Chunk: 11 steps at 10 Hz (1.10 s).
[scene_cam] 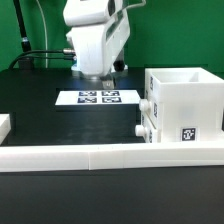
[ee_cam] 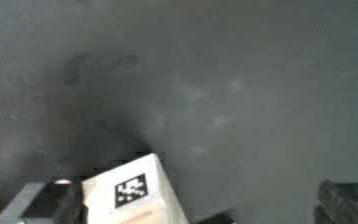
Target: Assemble drawer
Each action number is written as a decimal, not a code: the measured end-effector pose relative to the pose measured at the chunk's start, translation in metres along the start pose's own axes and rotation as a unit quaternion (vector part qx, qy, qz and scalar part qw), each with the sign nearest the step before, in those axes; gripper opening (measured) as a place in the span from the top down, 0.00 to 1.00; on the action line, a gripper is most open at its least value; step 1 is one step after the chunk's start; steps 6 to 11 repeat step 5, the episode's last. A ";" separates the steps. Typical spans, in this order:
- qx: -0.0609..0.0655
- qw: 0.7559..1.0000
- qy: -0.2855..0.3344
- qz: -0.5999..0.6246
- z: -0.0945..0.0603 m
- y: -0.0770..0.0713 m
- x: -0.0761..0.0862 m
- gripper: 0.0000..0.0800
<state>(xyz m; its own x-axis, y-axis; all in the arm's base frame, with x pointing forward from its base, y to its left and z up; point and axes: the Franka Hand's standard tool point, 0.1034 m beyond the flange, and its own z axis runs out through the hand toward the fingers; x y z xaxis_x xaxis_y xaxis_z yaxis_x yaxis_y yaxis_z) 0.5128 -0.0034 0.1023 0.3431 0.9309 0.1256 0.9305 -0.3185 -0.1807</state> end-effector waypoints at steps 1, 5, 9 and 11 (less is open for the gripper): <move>0.002 1.000 0.000 0.001 0.002 0.000 -0.001 0.19; 0.003 1.000 0.000 0.001 0.003 0.000 -0.002 0.19; 0.003 1.000 0.000 0.001 0.003 0.000 -0.002 0.19; 0.003 1.000 0.000 0.001 0.003 0.000 -0.002 0.19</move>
Offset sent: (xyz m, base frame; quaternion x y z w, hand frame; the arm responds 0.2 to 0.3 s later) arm 0.0000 0.0000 0.0000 0.0000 0.0000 0.0000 1.0000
